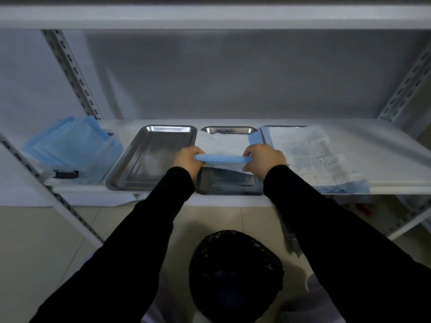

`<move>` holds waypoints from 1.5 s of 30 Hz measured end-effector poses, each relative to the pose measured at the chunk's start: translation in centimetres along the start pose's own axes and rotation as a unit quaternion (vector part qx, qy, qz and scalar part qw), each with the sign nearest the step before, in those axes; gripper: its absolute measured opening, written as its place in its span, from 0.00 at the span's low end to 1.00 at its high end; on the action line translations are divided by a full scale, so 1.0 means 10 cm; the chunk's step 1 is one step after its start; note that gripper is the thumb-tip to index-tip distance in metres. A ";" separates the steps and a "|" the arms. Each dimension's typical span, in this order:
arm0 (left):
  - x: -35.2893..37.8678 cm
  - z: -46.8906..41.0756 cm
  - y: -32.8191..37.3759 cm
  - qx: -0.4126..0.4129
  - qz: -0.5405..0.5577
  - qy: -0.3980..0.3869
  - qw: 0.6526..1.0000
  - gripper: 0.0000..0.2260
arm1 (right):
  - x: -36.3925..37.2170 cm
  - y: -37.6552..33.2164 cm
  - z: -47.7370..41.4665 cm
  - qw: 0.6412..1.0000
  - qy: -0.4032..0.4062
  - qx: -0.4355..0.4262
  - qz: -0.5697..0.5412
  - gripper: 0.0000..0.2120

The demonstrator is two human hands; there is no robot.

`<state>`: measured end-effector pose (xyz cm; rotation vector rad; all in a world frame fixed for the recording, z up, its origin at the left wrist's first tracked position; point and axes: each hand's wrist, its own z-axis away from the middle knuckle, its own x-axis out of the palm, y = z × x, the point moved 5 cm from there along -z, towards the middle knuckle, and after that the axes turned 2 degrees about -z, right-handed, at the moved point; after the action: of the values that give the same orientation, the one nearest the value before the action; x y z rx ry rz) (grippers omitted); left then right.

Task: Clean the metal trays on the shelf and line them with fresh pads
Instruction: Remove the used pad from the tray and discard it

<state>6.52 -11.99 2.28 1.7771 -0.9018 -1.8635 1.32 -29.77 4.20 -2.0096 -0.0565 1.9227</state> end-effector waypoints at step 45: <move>0.26 -0.82 0.12 -0.082 0.063 0.037 0.994 0.23 | 0.29 0.14 -0.80 0.960 0.105 0.022 -0.259 0.36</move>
<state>14.17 -16.01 1.36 1.6405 -0.7910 -1.7284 9.04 -32.13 1.12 -1.9150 -0.4343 1.3681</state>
